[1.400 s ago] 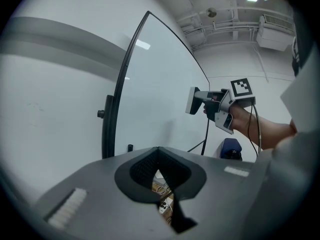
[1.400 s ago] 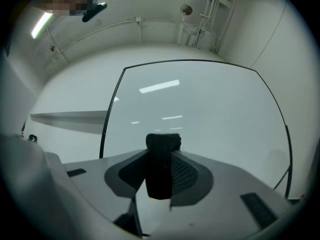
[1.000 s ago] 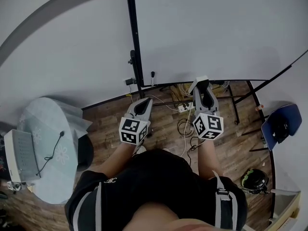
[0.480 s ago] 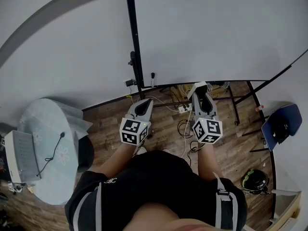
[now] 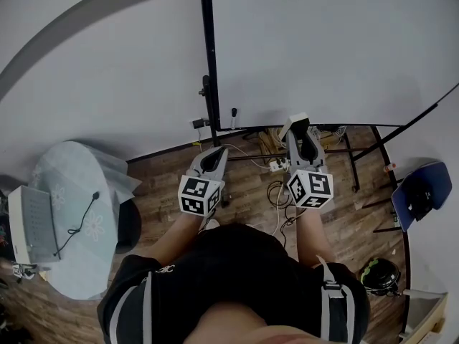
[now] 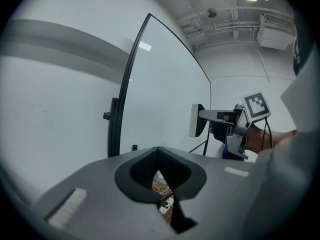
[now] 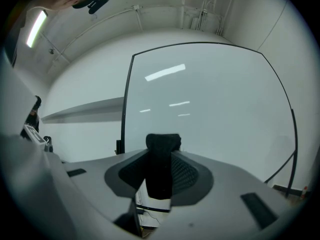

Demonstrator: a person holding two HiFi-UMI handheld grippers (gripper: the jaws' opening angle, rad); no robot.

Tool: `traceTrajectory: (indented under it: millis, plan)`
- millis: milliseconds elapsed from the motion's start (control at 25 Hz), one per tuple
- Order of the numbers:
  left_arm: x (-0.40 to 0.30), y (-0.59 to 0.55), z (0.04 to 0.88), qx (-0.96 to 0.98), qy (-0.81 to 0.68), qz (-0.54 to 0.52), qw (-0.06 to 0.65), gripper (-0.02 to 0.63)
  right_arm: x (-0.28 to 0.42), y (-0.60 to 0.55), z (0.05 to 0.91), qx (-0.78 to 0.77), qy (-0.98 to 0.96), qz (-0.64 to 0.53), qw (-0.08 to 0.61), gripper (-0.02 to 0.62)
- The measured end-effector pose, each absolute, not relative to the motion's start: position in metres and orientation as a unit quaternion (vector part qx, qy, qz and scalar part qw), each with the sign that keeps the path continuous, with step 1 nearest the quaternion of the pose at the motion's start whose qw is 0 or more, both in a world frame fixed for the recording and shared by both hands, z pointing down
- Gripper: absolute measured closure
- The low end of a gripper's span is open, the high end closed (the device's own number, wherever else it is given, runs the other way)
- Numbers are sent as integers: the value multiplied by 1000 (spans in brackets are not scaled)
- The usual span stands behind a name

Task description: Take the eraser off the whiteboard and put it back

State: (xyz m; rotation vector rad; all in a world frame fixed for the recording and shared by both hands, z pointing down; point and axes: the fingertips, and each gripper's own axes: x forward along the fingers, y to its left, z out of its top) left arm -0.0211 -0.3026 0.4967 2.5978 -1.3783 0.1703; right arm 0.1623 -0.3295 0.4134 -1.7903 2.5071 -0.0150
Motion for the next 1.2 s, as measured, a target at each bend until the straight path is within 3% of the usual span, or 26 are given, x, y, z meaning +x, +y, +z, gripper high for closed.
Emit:
traceTrajectory:
  millis: [760,1200]
  plan:
    - [-60,-279,493,857,-505,45,95,600,111,-389,300,-592,799,54,88,463]
    - [-98,-276,497,832,-545,39,102,600,70,-421,295,-600,796,55,66,463]
